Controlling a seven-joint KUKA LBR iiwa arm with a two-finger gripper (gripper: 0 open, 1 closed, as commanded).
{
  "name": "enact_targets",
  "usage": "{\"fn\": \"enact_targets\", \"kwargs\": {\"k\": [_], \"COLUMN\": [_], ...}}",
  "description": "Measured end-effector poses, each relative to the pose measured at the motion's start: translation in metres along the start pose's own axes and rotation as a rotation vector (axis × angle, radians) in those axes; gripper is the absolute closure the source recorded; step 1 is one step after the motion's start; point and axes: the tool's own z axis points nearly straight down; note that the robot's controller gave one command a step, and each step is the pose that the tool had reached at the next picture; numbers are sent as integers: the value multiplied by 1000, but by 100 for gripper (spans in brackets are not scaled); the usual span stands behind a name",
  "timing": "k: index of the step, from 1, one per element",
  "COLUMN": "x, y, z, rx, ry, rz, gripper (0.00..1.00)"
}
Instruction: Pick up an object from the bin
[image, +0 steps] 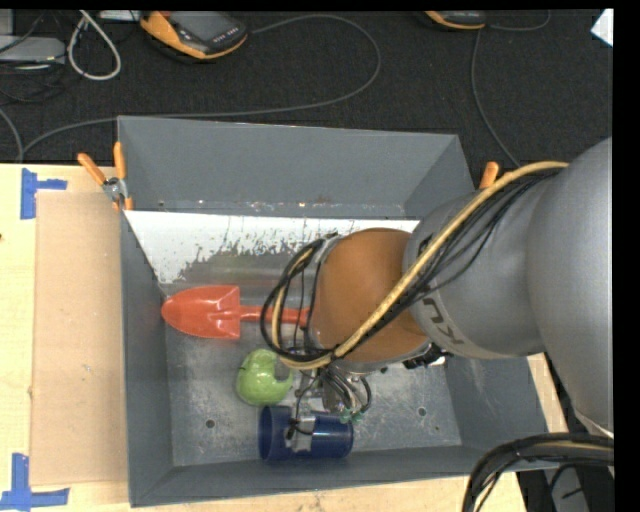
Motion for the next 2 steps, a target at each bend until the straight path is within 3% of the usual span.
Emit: {"fn": "enact_targets", "kwargs": {"k": [1, 2], "x": [0, -4], "y": [0, 2], "z": [0, 37], "rx": [0, -7], "ry": [0, -18], "rz": [0, -38], "gripper": [0, 0]}}
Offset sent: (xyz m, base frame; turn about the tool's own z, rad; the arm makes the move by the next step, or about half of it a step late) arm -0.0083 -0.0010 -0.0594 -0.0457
